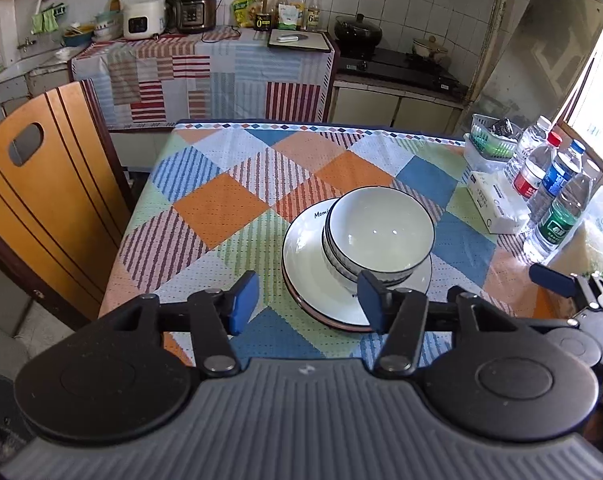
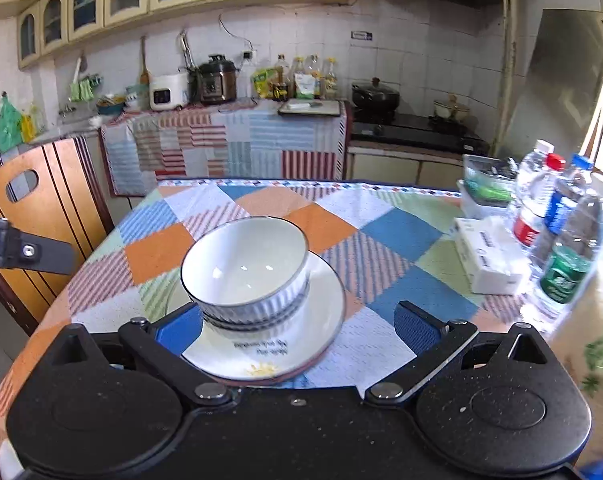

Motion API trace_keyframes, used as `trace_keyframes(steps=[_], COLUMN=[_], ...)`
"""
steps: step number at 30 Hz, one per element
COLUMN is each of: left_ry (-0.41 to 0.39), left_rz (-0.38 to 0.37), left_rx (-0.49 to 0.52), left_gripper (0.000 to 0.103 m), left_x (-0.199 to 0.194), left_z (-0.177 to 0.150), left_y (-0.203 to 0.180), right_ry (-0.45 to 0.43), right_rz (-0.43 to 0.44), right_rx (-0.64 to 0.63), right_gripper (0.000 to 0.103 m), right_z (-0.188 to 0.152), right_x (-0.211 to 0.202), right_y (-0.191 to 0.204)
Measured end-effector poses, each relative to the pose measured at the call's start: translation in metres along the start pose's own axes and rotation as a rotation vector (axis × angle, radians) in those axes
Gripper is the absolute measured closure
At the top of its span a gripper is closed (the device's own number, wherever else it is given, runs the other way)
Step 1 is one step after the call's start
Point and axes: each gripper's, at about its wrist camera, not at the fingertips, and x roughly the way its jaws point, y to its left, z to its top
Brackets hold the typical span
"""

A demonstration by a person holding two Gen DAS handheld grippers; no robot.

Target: Organize plates and bowls

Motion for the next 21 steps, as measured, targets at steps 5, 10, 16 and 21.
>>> trace_keyframes(steps=[5,10,16,21], left_ry=[-0.018,-0.062,-0.059,-0.078], left_rz=[0.071,0.128,0.166,0.174], left_rx=[-0.003,0.023,0.046,0.068], left_gripper=[0.045,0.040,0.031,0.018], left_x=[-0.021,-0.031,-0.031,-0.032], left_z=[-0.009,-0.020,-0.035,-0.043], left_y=[-0.010,-0.014,-0.014,-0.019], right_ry=[0.018,0.000,0.013,0.024], right_rz=[-0.003,-0.049,-0.073,-0.066], right_rx=[0.036,0.020,-0.021,-0.029], right_gripper=[0.000,0.000,0.000,0.000], right_z=[-0.001,-0.003,-0.009,-0.011], right_x=[-0.030,-0.060,-0.078,-0.081], right_y=[-0.016,-0.030,-0.025,-0.013])
